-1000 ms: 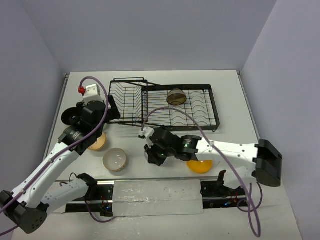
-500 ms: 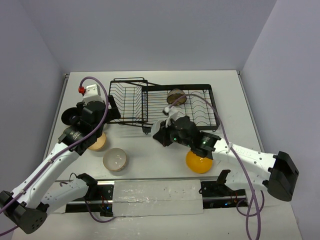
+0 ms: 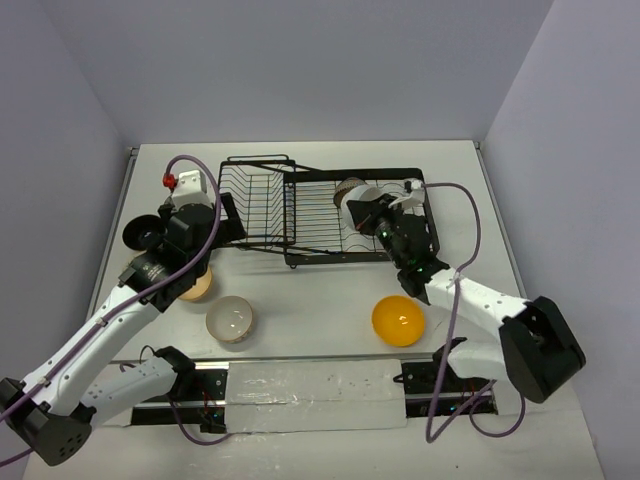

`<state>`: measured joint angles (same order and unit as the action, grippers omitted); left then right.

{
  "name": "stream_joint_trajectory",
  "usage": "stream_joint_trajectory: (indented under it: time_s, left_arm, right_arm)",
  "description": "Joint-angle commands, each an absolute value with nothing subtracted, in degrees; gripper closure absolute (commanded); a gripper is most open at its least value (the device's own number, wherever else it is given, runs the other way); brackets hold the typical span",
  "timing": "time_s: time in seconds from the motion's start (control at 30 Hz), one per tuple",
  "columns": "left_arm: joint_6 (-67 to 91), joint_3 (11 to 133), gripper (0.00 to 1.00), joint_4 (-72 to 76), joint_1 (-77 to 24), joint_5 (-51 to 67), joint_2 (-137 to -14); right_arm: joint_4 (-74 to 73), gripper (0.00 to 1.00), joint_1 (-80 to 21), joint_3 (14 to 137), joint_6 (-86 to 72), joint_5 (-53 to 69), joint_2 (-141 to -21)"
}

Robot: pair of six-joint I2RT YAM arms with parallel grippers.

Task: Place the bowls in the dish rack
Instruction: Insert the bowl at the center of the board.

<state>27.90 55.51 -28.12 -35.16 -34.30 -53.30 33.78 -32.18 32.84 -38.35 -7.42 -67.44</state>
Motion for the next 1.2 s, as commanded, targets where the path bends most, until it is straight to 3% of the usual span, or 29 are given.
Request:
stream_joint_trajectory:
  time_s: [0.0,0.57,1.0,1.17]
  left_arm:
    - [27.3,55.4,0.01,-26.9,-35.9,-35.1,-53.3]
    - [26.9,55.1,0.01,-26.7,-39.2,-37.0,-53.5]
    - [26.9,55.0,0.01,-26.8,-40.3,-38.1,-54.0]
    - [26.8,54.9,0.01,-26.7,-40.6,-38.6,-54.1]
  right_arm:
    - [55.9,1.00,-29.8,31.6,-44.9,-12.9,-71.4]
    - [73.9,1.00,-15.3,29.5,-57.1,-16.5,-82.8]
    - [91.9,1.00,-10.0,35.0,-65.0,-8.2,-100.4]
    - [92.5,1.00,-8.7,38.9,-64.8,-6.1,-104.1]
